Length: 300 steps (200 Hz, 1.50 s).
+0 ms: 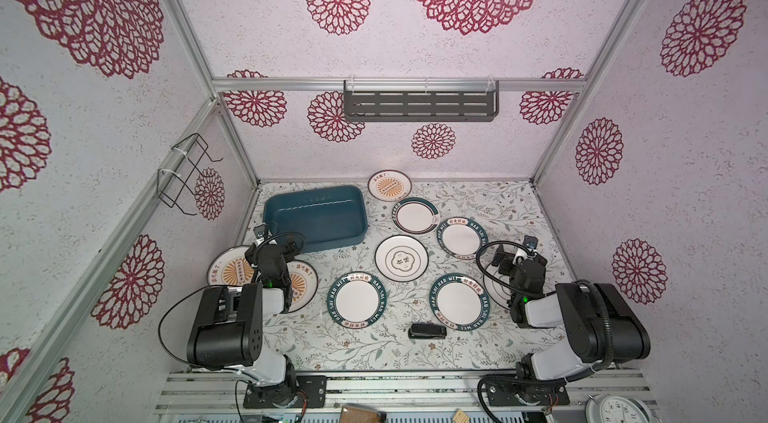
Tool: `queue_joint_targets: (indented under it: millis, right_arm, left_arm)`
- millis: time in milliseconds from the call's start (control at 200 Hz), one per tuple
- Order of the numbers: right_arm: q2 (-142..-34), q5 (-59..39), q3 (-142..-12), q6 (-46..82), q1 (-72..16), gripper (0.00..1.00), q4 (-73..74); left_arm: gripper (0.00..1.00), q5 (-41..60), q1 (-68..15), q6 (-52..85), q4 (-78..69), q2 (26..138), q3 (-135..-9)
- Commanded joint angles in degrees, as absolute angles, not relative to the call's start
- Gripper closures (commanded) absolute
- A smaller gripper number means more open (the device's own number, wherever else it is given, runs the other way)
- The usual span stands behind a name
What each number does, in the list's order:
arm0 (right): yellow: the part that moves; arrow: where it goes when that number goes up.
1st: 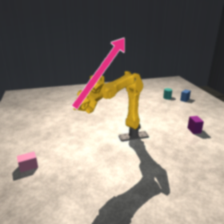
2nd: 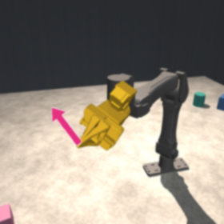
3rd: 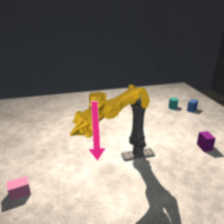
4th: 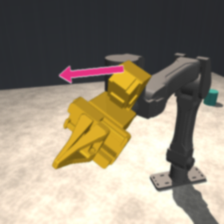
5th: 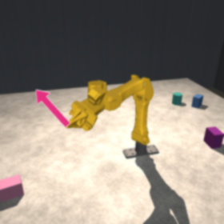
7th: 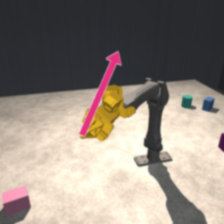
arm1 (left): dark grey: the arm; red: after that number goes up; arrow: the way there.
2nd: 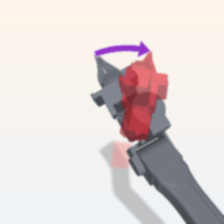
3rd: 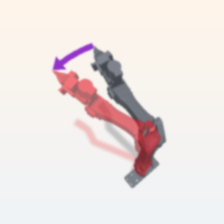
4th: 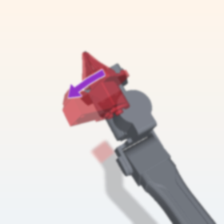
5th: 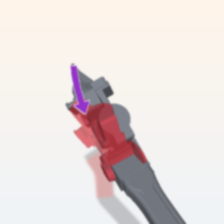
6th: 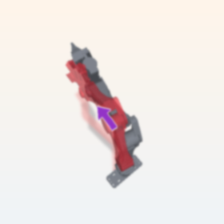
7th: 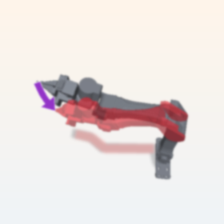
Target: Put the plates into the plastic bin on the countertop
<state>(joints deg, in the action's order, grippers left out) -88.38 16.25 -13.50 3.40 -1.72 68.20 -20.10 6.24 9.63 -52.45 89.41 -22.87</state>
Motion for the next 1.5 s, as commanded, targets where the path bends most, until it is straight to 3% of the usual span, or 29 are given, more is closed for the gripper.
queue_joint_targets:
  millis: [0, 375, 470, 625, 751, 966, 1186, 1366, 1496]
  right_arm:
    - [-88.0, 16.8, -14.2, 2.4, -2.0, 0.01, 69.6]
    - [-87.4, 17.7, -13.8, 2.5, -2.2, 0.01, 70.1]
    - [-81.1, 20.2, -17.3, 3.7, -2.2, 0.01, 58.4]
    - [-70.9, 15.6, -29.9, 6.9, -2.2, 0.01, 32.7]
    - [-68.5, 12.8, -41.9, 19.0, -2.9, 0.01, 13.6]
    - [-70.7, 4.1, -55.7, 37.7, -10.8, 0.01, -1.2]
    - [-74.4, -4.0, -56.7, 55.9, -23.6, 0.01, 6.7]
    - [-78.8, 0.2, -66.4, 47.6, -34.6, 0.01, 6.3]
    - [-82.5, -18.1, -67.7, 46.2, -35.0, 0.01, 22.3]
  left_arm:
    - [0.03, -20.4, 5.8, 9.1, -53.6, 89.6, -23.0]
    - [0.03, -20.5, 5.7, 9.0, -54.2, 89.3, -22.7]
    - [0.03, -19.8, 5.1, 7.8, -52.4, 85.7, -22.4]
    - [0.03, -19.0, 4.3, 9.8, -30.8, 74.2, -29.9]
    - [0.03, -15.5, 3.9, 18.2, -12.2, 69.7, -40.9]
    - [0.03, -5.4, -0.8, 39.6, 11.7, 71.0, -60.6]
    - [0.03, -0.8, -13.3, 54.3, 15.7, 72.0, -66.3]
    - [0.03, 1.3, -18.1, 52.3, 18.6, 71.3, -70.7]
    - [0.03, 6.3, -17.4, 53.2, 8.8, 67.9, -64.4]
